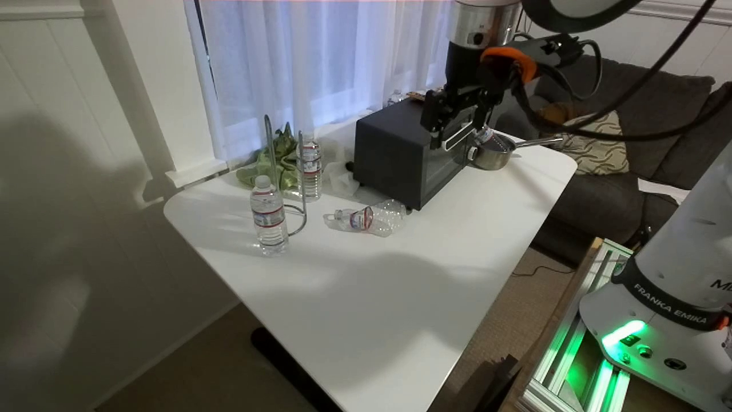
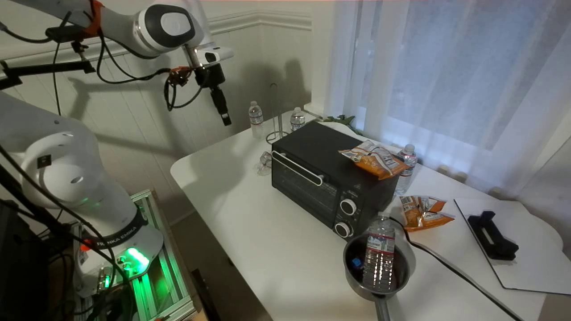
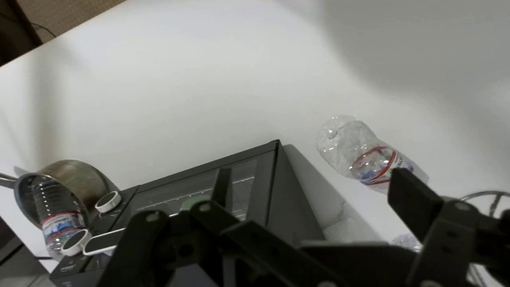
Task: Remove the snack pack on top of the oven and place it on the table to the far left
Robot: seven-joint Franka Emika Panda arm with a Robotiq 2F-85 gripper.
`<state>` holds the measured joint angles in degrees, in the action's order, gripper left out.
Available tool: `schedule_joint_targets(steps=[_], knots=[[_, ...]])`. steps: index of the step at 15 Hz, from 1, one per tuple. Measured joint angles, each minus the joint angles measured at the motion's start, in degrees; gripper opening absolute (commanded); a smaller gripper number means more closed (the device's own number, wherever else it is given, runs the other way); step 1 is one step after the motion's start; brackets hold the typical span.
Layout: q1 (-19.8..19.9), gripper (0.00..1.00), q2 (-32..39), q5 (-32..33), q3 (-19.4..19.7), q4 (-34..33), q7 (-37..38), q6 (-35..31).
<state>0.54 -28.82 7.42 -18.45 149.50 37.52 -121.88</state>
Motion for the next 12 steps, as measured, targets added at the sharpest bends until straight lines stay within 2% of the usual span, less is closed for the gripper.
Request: schedule_joint_targets(steps=[4, 7, 12], knots=[[4.2, 1.00, 1.4, 4.7, 5.5, -1.2, -0.3, -2.5], [7.3, 1.00, 3.9, 9.2, 7.8, -3.5, -1.1, -6.4], [10.2, 1.00, 11.9, 13.0, 11.1, -8.3, -1.3, -14.1]])
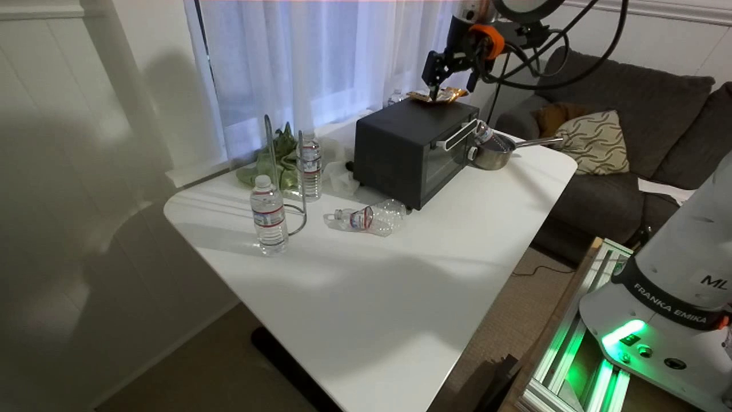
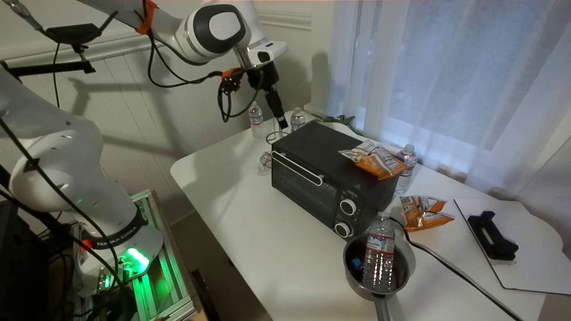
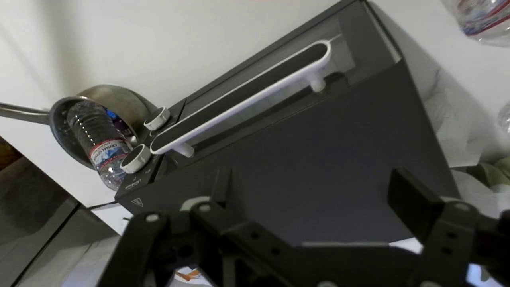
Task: Remove the snack pack on top of the oven and place it on the table to the far left
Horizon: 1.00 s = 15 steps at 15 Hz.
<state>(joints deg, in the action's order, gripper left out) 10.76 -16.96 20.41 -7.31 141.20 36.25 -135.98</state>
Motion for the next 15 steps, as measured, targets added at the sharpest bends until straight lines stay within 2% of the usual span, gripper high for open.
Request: schedule_joint_targets(steps=[4, 8, 11, 15], knots=[[2.6, 1.00, 7.5, 11.2, 1.7, -4.6, 2.0, -3.3], [2.2, 1.00, 13.2, 26.9, 3.6, -9.2, 7.6, -2.6], [0.1, 1.00, 14.8, 28.4, 5.1, -10.1, 8.4, -1.0], [-0.3, 1.00, 14.7, 28.4, 5.8, -10.1, 8.4, -1.0]])
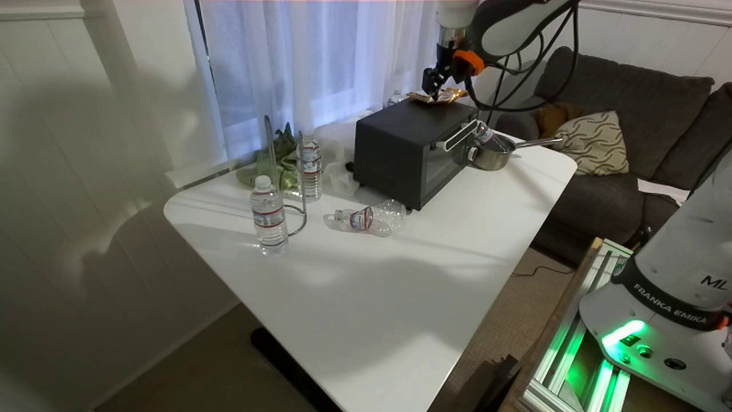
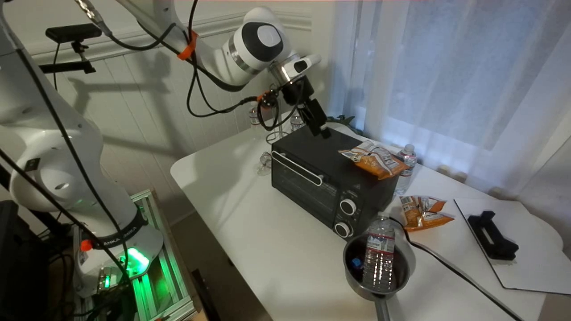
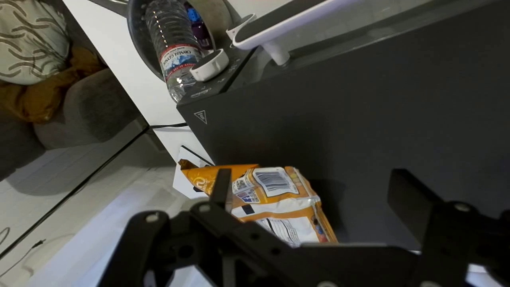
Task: Remove the snack pack on top of the oven and place it on the table to the far left
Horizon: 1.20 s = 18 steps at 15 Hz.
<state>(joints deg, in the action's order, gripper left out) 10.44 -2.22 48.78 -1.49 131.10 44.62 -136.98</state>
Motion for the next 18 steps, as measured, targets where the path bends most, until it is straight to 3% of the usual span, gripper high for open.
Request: schedule_joint_targets(steps=[6, 18], knots=[[-1.5, 1.00, 0.7, 4.4, 1.6, -0.2, 1.2, -0.2], [-3.3, 1.00, 8.8, 25.6, 3.6, -3.6, 9.6, -1.0]])
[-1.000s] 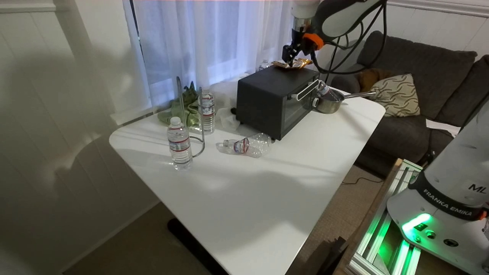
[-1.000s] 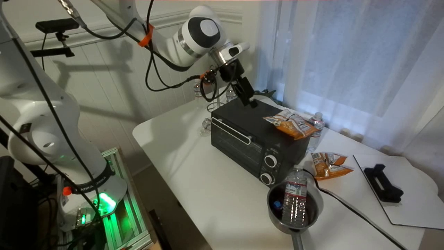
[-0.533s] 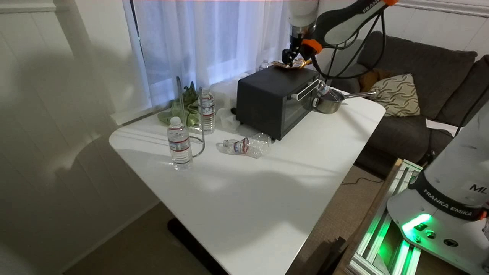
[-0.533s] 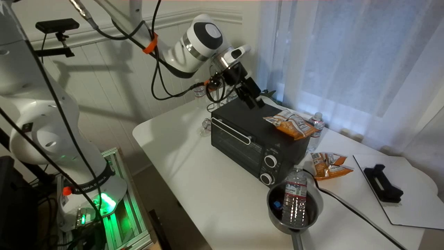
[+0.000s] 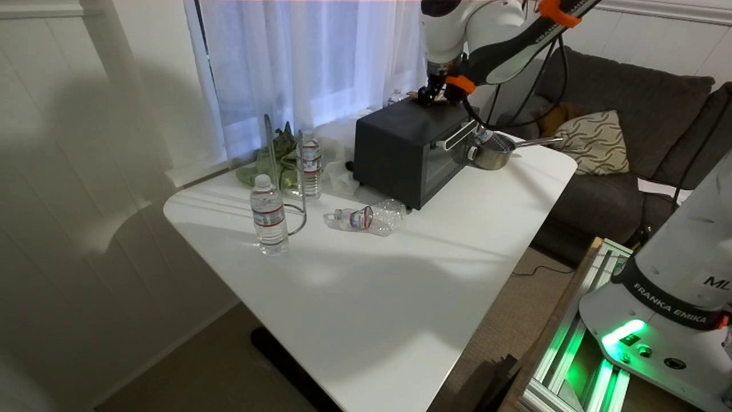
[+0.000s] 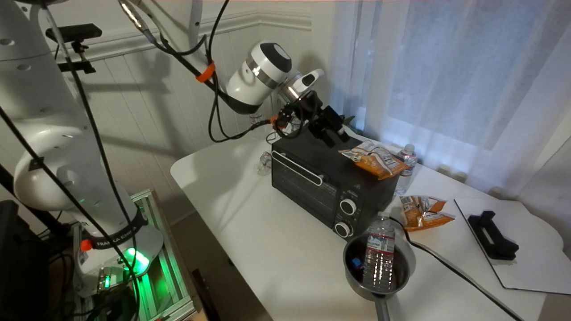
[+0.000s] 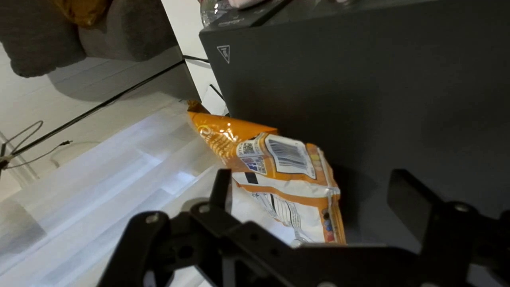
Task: Remove the snack pack on top of the oven and place it on the table to the far left
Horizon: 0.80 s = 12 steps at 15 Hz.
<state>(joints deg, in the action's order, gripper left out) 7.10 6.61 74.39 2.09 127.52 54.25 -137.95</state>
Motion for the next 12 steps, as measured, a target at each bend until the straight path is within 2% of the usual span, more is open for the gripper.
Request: schedule_joint_targets(steps=[5, 12], knots=[[0.0, 1.00, 2.5, 6.6, 0.5, -0.7, 0.6, -0.1], [0.0, 1.00, 3.5, 10.0, 1.0, -0.8, 0.3, -0.2]])
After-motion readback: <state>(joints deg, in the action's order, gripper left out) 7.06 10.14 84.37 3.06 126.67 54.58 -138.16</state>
